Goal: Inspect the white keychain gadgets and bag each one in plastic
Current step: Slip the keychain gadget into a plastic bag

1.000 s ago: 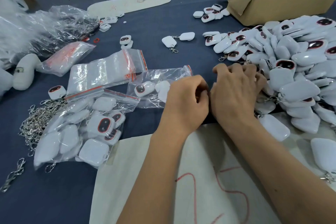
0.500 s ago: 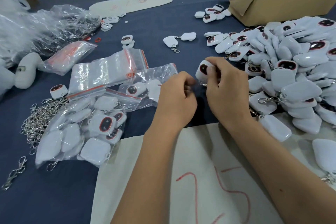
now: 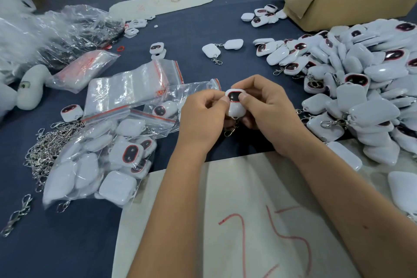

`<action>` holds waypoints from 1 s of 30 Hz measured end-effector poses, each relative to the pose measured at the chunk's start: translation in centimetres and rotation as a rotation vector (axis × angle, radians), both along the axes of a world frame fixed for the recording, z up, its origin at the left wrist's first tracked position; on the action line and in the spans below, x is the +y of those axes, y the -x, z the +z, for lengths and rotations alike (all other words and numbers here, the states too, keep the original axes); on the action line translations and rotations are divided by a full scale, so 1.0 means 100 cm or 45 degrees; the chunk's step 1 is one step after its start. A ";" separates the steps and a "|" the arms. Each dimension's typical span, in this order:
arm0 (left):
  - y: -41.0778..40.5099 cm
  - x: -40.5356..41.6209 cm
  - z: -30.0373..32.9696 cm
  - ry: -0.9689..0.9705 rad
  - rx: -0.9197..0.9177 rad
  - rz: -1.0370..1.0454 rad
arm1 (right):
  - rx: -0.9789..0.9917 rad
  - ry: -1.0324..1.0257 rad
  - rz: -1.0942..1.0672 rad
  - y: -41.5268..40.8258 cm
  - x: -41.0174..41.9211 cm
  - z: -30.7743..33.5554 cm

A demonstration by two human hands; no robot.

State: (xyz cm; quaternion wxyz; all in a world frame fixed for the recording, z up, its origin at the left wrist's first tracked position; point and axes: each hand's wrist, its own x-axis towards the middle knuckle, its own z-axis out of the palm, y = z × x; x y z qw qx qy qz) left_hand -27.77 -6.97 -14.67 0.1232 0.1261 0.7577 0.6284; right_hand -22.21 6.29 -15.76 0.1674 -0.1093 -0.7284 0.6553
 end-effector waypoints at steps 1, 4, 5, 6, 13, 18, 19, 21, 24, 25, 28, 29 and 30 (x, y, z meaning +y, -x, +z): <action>0.000 0.000 0.000 -0.001 -0.018 -0.007 | -0.017 0.040 -0.013 0.000 0.000 0.000; 0.000 0.000 -0.001 -0.023 -0.080 -0.020 | -0.058 0.174 -0.024 0.002 0.002 0.001; 0.000 0.000 -0.001 -0.041 -0.100 -0.019 | -0.063 0.211 -0.024 0.002 0.003 0.001; -0.001 0.000 0.000 -0.059 -0.118 -0.018 | -0.061 0.235 -0.026 0.002 0.003 0.001; -0.003 0.000 0.003 -0.177 -0.194 -0.063 | 0.080 0.097 -0.017 -0.003 0.001 0.000; -0.003 -0.001 0.005 -0.214 -0.209 -0.096 | 0.128 0.007 -0.038 -0.004 0.000 0.000; -0.003 -0.002 0.005 -0.215 -0.207 -0.102 | 0.132 0.001 -0.041 -0.004 0.000 -0.001; -0.003 -0.003 0.005 -0.220 -0.185 -0.109 | 0.138 0.002 -0.044 -0.004 -0.001 -0.001; -0.005 -0.002 0.004 -0.200 -0.122 -0.095 | 0.153 0.004 -0.036 -0.005 -0.002 0.000; -0.006 -0.001 0.004 -0.209 -0.120 -0.087 | 0.165 -0.004 -0.032 -0.006 -0.002 0.000; -0.007 0.000 0.004 -0.263 -0.136 -0.087 | 0.193 -0.031 -0.020 -0.006 -0.002 0.001; -0.007 0.000 0.004 -0.273 -0.139 -0.092 | 0.199 -0.026 -0.017 -0.006 -0.001 0.001; -0.006 0.000 0.003 -0.282 -0.139 -0.097 | 0.201 -0.022 -0.014 -0.006 -0.001 0.001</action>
